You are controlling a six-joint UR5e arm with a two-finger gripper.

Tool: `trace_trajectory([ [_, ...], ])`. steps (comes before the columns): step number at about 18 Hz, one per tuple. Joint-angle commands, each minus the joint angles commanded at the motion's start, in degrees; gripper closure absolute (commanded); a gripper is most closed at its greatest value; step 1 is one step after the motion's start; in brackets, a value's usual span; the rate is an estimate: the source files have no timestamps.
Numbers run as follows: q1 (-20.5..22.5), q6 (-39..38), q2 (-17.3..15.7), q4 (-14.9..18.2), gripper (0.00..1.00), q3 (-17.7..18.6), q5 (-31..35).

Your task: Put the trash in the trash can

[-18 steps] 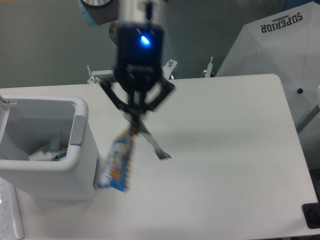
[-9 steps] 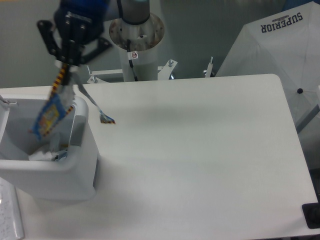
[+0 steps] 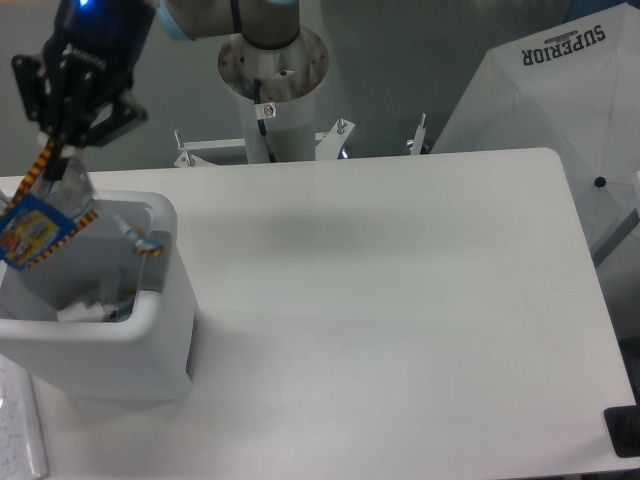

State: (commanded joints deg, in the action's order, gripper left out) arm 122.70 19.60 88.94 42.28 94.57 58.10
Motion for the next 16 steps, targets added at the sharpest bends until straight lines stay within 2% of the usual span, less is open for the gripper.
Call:
trace_trajectory([
  [1, 0.0, 0.2, 0.2, 0.0, 0.88, 0.0, 0.0],
  [2, 0.0, 0.2, 0.4, 0.1, 0.78, 0.1, 0.0],
  [3, -0.1, 0.3, 0.4, 0.0, 0.57, 0.3, 0.0],
  [5, -0.1, 1.0, 0.3, 0.0, 0.0, 0.4, 0.4],
  [10, 0.4, 2.7, -0.2, 0.0, 0.0, -0.2, 0.6],
  [12, 3.0, 3.8, -0.1, 0.0, 0.0, -1.0, 1.9],
  [14, 7.2, 4.2, 0.1, 0.2, 0.0, -1.2, 8.0],
  [16, 9.6, 6.7, 1.6, 0.3, 0.0, -1.2, 18.1],
])
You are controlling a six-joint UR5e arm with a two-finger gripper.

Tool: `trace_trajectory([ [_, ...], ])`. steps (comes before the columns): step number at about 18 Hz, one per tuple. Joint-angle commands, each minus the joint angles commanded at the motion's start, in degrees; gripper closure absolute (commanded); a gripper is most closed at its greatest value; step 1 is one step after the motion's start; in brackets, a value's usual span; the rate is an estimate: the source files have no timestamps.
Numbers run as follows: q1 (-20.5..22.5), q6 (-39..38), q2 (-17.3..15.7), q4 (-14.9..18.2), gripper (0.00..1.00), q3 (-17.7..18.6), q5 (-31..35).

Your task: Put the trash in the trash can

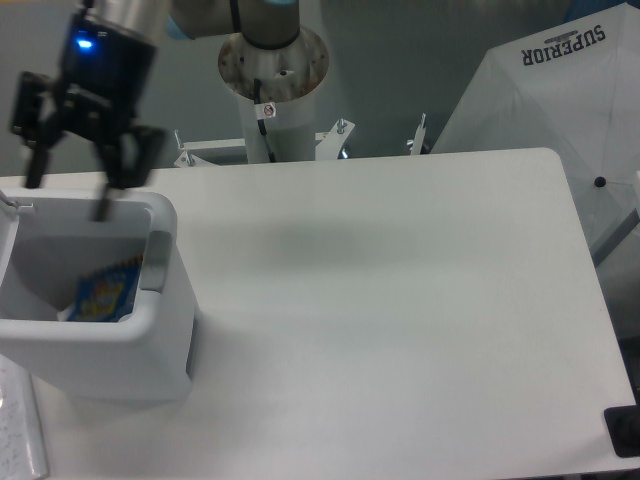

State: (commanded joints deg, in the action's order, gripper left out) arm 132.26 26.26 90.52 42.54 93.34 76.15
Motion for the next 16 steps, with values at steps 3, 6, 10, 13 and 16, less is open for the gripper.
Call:
trace_trajectory([
  [3, 3.0, 7.9, 3.1, 0.2, 0.0, 1.1, 11.6],
  [6, 7.2, 15.7, 6.1, 0.2, 0.0, 1.0, 16.3],
  [10, 10.2, 16.7, 7.9, 0.3, 0.0, 0.9, 18.7],
  [13, 11.6, 16.8, 7.8, 0.3, 0.0, 1.1, 18.7],
  [16, 13.2, 16.9, 7.8, 0.3, 0.0, 1.1, 18.6],
])
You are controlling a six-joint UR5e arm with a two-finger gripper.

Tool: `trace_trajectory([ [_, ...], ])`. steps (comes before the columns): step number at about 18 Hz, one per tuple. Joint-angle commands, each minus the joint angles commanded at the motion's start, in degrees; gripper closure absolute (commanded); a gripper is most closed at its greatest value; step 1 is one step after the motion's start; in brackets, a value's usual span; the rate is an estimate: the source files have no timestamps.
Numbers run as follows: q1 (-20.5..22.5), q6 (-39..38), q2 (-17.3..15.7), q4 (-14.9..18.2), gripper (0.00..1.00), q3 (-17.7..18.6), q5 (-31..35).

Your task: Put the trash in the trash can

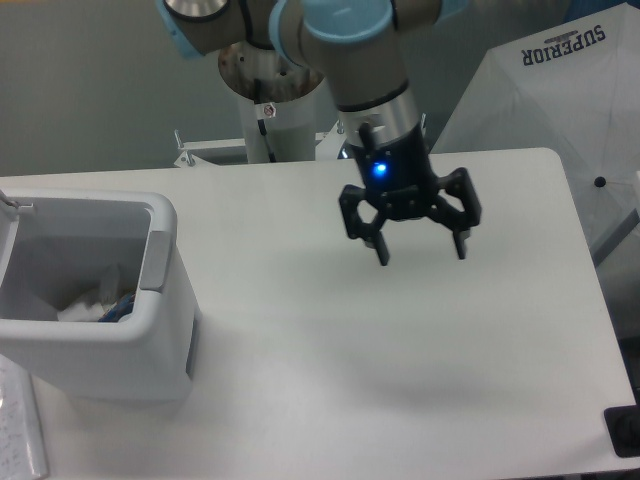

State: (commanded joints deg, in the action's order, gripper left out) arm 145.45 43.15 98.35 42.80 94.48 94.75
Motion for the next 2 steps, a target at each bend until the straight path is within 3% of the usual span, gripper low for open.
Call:
trace_trajectory([
  [2, 0.5, 0.0, 0.1, 0.0, 0.0, 0.1, 0.0],
])
